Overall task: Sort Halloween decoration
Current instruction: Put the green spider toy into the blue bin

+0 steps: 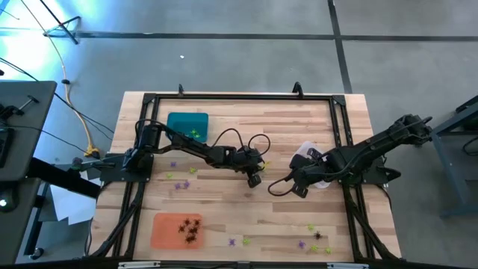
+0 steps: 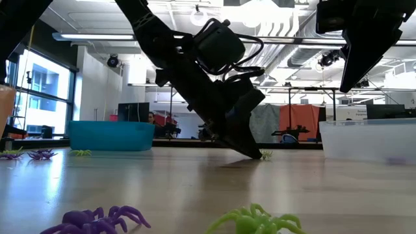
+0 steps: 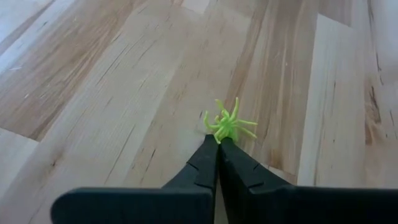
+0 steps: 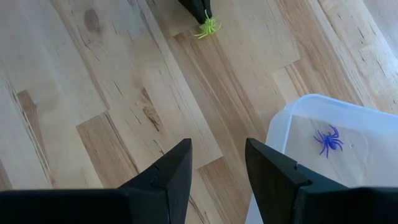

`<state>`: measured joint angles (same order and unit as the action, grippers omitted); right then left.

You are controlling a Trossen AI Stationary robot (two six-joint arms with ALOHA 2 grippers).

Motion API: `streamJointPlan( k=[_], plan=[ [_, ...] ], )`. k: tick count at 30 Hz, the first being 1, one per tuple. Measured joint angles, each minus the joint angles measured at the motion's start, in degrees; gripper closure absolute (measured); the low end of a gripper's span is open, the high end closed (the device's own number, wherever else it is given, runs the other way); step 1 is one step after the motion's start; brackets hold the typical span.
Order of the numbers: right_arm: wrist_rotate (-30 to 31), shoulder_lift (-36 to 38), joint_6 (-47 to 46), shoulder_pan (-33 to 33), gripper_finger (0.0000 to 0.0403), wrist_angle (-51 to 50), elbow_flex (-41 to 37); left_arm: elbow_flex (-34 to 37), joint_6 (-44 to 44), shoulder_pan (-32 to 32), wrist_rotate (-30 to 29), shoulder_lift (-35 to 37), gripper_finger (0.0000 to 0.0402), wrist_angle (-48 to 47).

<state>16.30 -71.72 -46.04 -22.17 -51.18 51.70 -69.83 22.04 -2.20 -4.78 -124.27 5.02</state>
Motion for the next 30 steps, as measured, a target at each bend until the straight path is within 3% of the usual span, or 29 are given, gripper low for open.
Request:
streamJointPlan(
  k=[22, 30],
  plan=[
    [0.0, 0.0, 0.0, 0.0, 0.0259, 0.4, 0.0, 0.4, 0.3, -0.2, -1.2, 4.1, 0.0401, -2.0],
    [0.0, 0.0, 0.0, 0.0, 0.0259, 1.0, 0.0, 0.4, -2.7, -0.2, -5.3, 9.6, 0.0401, -6.4]
  ],
)
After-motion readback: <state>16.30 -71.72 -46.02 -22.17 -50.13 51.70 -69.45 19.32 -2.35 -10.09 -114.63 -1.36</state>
